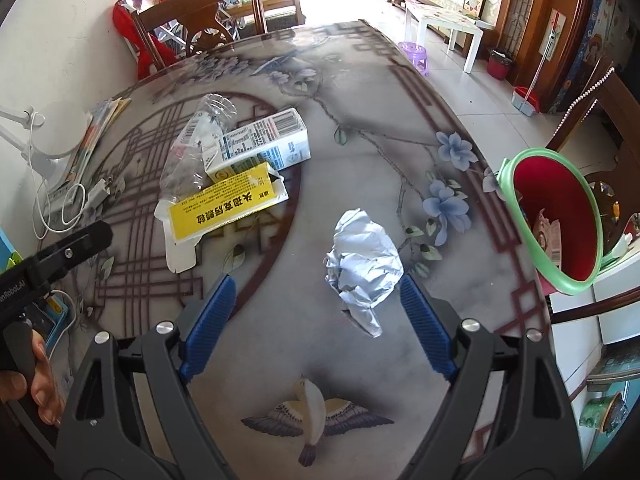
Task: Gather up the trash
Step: 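Grasp the crumpled silver foil with the right tool while the left tool grasps the yellow box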
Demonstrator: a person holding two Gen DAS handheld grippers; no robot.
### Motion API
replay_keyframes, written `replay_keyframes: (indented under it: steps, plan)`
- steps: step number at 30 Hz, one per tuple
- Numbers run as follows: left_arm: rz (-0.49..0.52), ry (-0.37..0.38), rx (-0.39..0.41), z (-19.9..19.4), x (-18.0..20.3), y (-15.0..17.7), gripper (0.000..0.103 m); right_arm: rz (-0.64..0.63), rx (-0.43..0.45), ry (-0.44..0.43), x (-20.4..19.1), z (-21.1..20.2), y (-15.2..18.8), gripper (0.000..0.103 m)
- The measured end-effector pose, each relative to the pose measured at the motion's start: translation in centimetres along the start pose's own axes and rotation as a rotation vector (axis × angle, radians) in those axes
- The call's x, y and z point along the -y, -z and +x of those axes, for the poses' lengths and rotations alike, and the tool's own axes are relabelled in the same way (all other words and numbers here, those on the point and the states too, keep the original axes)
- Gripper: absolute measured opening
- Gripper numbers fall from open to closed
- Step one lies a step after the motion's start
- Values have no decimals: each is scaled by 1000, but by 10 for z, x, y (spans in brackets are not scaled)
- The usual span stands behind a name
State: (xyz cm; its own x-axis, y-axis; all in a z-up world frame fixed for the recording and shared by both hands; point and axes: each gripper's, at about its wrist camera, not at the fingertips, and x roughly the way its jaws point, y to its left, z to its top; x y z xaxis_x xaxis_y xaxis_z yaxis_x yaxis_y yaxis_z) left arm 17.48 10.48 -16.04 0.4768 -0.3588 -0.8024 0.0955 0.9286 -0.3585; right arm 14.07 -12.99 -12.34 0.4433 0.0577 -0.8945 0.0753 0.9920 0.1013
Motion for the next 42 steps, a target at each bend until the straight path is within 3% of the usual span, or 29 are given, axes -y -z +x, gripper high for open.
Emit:
replay_keyframes:
  steps: [8, 13, 16, 17, 18, 24, 33, 42]
  plan:
    - [-10, -8, -28, 8, -17, -2, 76, 1, -42, 46, 6, 24, -3, 82]
    - [17, 3, -38, 13, -15, -6, 76, 142, -101, 16, 29, 57, -12, 82]
    - [71, 5, -71, 21, -7, -9, 76, 132, -129, 25, 29, 72, -13, 71]
    - [89, 4, -72, 22, -4, -9, 76, 125, -137, 20, 29, 73, -13, 59]
    - [111, 1, -72, 24, -1, -11, 76, 122, -144, 2, 29, 74, -13, 57]
    - [239, 10, -130, 49, 25, -19, 78, 133, -119, -47, 30, 58, -9, 53]
    - [440, -48, -202, 99, 68, -21, 79, 200, -93, -74, 47, 32, 5, 54]
    - [435, -58, -224, 124, 78, -29, 78, 236, -54, -94, 59, 13, 9, 54]
